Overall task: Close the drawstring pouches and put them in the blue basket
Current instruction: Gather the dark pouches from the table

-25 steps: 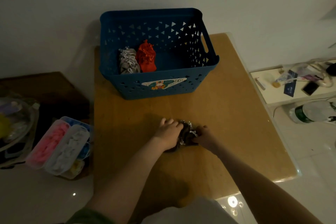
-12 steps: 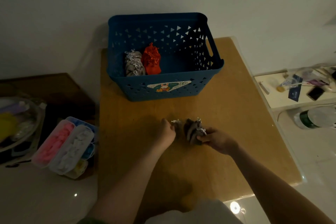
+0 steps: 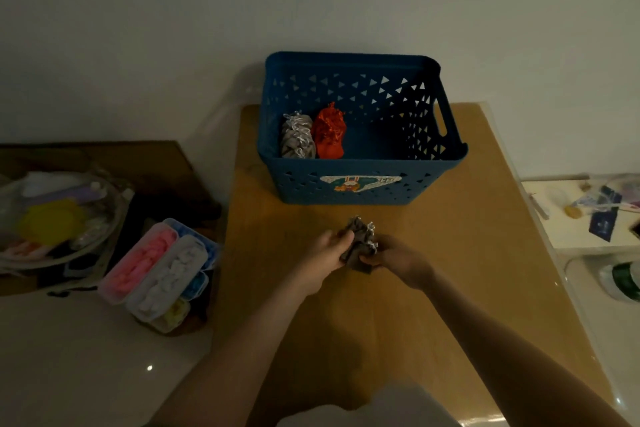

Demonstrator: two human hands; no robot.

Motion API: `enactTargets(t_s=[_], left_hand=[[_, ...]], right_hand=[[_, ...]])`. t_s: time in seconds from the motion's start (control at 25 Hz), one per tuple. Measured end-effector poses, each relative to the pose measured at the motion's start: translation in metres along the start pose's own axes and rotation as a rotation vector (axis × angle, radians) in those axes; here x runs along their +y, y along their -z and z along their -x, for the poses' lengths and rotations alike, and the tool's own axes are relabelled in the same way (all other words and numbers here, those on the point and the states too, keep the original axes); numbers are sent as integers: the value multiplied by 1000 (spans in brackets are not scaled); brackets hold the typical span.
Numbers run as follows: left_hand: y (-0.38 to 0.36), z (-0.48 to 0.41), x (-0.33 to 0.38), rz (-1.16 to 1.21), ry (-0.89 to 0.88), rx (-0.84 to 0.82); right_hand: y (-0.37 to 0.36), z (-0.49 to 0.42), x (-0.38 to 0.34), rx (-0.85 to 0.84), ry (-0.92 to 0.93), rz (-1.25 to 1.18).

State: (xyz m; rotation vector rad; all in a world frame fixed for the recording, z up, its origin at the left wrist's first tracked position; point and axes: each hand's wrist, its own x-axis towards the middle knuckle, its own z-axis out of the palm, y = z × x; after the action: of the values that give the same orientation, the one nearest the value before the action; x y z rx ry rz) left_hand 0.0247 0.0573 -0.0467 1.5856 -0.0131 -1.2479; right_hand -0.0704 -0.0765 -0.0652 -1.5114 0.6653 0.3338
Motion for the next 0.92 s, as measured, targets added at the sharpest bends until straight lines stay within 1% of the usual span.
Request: enactTargets(t_s=[0.08, 0.16, 0.24, 0.36, 0.48, 0.6, 0.68, 0.8, 0.84, 0.92], left_hand=[[8, 4, 8, -117, -126, 71], [17, 9, 23, -98, -247, 85], [28, 18, 47, -60, -350, 54], [44, 31, 91, -73, -512, 44], [59, 35, 136, -225, -590, 87], [76, 28, 175, -438, -606, 169], [85, 20, 195, -476, -610, 224], [93, 1, 216, -514, -625, 324], [92, -8, 224, -551, -617, 322], [84, -37, 242, -682, -539, 256]], right_hand=[[-8, -2, -18, 66, 63, 22], [-12, 0, -40, 143, 151, -15], [-12, 2, -70, 149, 238, -42], [-6, 5, -122, 147, 365, -65], [3, -5, -163, 120, 427, -81], [18, -36, -189, 112, 392, -96], [32, -60, -200, 158, 329, -105], [58, -97, -199, 279, 203, -60], [68, -110, -195, 312, 162, -31], [86, -139, -184, 364, 86, 33]])
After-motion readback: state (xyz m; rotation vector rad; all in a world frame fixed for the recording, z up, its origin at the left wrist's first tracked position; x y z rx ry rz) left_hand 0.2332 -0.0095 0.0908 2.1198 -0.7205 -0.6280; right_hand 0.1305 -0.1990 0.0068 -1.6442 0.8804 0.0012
